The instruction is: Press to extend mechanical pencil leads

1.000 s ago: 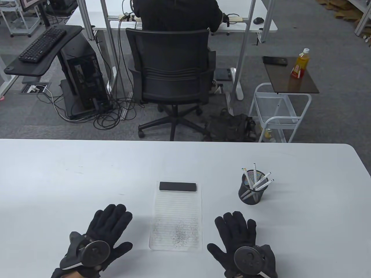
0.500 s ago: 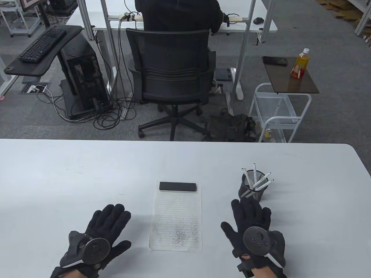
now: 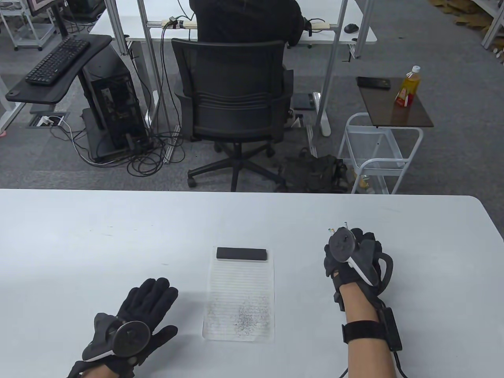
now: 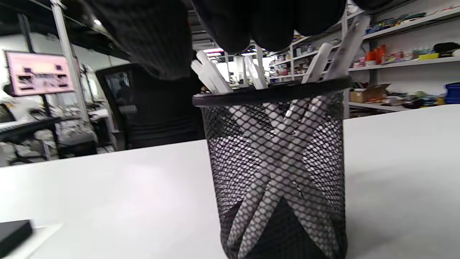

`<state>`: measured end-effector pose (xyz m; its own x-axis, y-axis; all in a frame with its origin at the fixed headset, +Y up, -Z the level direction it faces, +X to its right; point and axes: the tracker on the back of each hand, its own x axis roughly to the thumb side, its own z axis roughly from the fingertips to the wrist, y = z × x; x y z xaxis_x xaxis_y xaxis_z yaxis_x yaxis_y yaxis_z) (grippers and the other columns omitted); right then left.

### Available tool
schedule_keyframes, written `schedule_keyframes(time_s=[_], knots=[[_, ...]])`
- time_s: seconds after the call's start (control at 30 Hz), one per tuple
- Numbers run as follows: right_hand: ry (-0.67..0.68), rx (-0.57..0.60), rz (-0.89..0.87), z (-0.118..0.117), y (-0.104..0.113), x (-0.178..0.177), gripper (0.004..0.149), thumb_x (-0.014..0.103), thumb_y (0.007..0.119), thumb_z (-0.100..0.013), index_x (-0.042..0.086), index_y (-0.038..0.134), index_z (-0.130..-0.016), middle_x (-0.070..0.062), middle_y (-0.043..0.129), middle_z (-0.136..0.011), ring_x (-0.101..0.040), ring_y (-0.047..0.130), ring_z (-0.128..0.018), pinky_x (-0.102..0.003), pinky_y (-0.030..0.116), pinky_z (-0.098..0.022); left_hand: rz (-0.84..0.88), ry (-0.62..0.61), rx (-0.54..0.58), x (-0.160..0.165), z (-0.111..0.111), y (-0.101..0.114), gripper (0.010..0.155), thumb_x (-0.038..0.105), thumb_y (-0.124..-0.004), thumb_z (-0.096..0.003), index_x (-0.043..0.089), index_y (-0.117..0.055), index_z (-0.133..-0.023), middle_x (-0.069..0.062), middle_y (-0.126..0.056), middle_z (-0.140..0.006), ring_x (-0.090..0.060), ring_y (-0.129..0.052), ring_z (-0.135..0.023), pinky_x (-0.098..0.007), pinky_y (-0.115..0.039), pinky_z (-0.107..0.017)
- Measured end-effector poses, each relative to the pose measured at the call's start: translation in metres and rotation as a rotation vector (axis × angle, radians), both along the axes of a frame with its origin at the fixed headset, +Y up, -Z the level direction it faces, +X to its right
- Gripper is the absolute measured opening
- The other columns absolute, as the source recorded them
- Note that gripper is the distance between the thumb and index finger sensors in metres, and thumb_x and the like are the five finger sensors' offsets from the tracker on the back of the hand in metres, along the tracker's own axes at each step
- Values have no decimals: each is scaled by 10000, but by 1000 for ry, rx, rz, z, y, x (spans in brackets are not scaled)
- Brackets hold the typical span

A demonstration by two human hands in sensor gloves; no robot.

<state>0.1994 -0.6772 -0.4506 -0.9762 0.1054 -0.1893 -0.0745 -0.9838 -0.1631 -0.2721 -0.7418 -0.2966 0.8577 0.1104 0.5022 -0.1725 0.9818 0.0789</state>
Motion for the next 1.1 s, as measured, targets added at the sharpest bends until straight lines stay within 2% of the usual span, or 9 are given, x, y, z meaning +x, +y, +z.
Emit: schedule_keyframes(time_s=[0.17,0.37,0.53,0.67,0.7,0.73,0.9,0.93,1.1], knots=[[-99,-38,20,-20,-4,-4,491,374,921,-535,45,882,-897,-175,913,-777,-419,856,-687,-632,703,-582,19,19,5,-6,-1,2,842,627,-702,-456,275,-384,-1151,-67,-362,-1223,-459,-455,-1116,-628,-483,-762],[-101,-32,61,-27,-4,-11,419,325,916,-537,12,949,-813,-166,980,-695,-399,917,-623,-611,751,-548,30,39,-4,-13,-4,1,838,622,-702,-459,269,-388,-1151,-71,-367,-1221,-462,-464,-1111,-625,-492,-760],[-115,-35,27,-28,-4,-11,428,320,914,-536,-8,947,-809,-178,994,-676,-394,936,-607,-603,760,-543,31,46,2,-13,-3,1,837,620,-702,-458,269,-389,-1150,-71,-369,-1220,-462,-472,-1109,-626,-499,-756],[-125,-16,-3,-29,-3,-8,470,372,908,-532,3,935,-823,-184,982,-685,-398,933,-611,-605,756,-546,27,45,1,-13,-3,0,833,618,-702,-459,267,-394,-1150,-118,-374,-1215,-463,-482,-1107,-628,-504,-754],[-130,-12,-7,-30,-3,-7,492,389,910,-530,10,921,-842,-187,967,-702,-402,921,-625,-611,748,-550,27,45,-1,-13,-3,0,834,617,-702,-459,267,-394,-1150,-72,-375,-1219,-462,-483,-1107,-628,-505,-754],[-134,-9,-6,-30,-2,-7,517,417,914,-524,13,918,-846,-187,959,-710,-407,912,-631,-616,743,-552,26,45,-4,-13,-3,0,832,617,-702,-460,267,-395,-1150,-120,-376,-1216,-461,-486,-1107,-628,-505,-754],[-155,-11,27,-35,-4,-11,534,446,921,-513,-10,953,-792,-186,995,-655,-393,943,-597,-606,763,-536,28,47,-11,-13,-3,0,830,616,-701,-461,266,-396,-1150,-71,-381,-1219,-464,-492,-1105,-630,-508,-754],[-161,-8,41,-36,-5,-13,528,437,924,-513,-18,962,-777,-187,1005,-639,-389,951,-586,-602,771,-528,26,47,-11,-13,-3,0,830,616,-700,-461,267,-397,-1150,-119,-380,-1216,-464,-495,-1104,-629,-511,-753],[-169,-12,88,-38,-7,-18,469,365,928,-525,-54,987,-726,-180,1055,-570,-363,1004,-534,-578,813,-499,25,47,-11,-13,-3,0,828,616,-699,-462,266,-401,-1150,-115,-385,-1216,-465,-506,-1102,-631,-515,-751]])
